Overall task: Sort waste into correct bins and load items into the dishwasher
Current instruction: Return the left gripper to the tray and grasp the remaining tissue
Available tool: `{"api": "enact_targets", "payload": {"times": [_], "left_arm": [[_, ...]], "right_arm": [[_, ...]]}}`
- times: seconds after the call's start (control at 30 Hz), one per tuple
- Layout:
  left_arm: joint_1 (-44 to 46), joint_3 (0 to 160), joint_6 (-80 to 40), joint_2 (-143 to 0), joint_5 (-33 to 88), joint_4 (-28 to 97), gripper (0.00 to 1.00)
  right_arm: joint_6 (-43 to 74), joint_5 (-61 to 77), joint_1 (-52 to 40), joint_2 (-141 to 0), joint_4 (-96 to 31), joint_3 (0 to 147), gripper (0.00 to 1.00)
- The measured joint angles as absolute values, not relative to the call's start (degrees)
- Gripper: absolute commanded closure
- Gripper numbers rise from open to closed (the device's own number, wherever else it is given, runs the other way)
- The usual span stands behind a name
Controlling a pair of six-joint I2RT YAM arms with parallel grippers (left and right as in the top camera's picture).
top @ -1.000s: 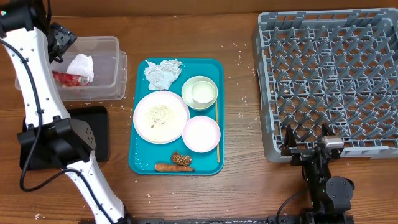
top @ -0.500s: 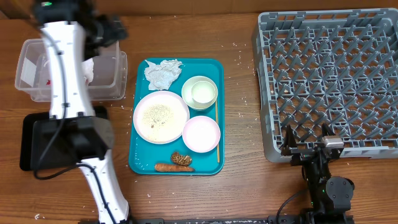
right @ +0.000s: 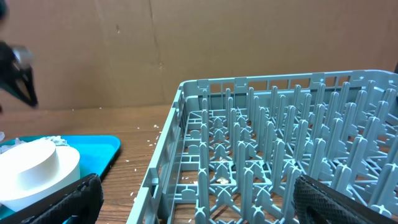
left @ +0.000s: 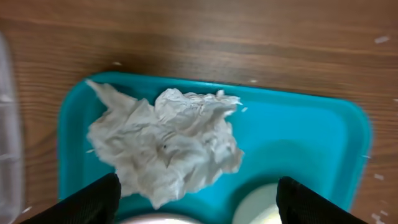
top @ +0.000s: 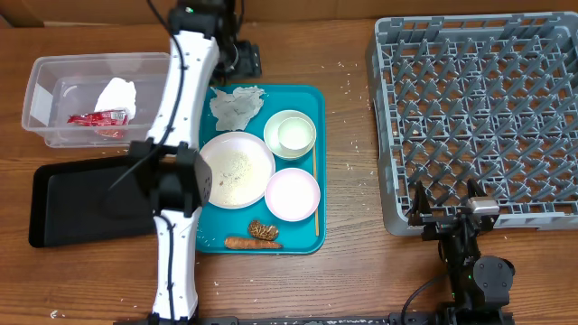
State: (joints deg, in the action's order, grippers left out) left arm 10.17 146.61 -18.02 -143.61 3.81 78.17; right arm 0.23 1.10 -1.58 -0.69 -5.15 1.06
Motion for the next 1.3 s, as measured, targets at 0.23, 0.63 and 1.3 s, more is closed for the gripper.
{"api": "enact_targets", "payload": {"times": [0.23,0.63,1.3], "left_arm": [[12.6,146.3,-18.0,-149.9,3.9,76.9,0.21],[16.9,146.3,-21.2,-151.9,-1.9,76.5,0.38],[14.5,151.8,-24.1,-151.8,-4.4,85.0,0.96]], "right_arm": [[0.2,1.1,-1.6,-0.7,-5.1,1.1,0.00],[0.2,1.1,-1.6,-0.7,-5.1,1.1,0.00],[0.2,1.1,-1.6,-0.7,-5.1,1.1,0.00]]}}
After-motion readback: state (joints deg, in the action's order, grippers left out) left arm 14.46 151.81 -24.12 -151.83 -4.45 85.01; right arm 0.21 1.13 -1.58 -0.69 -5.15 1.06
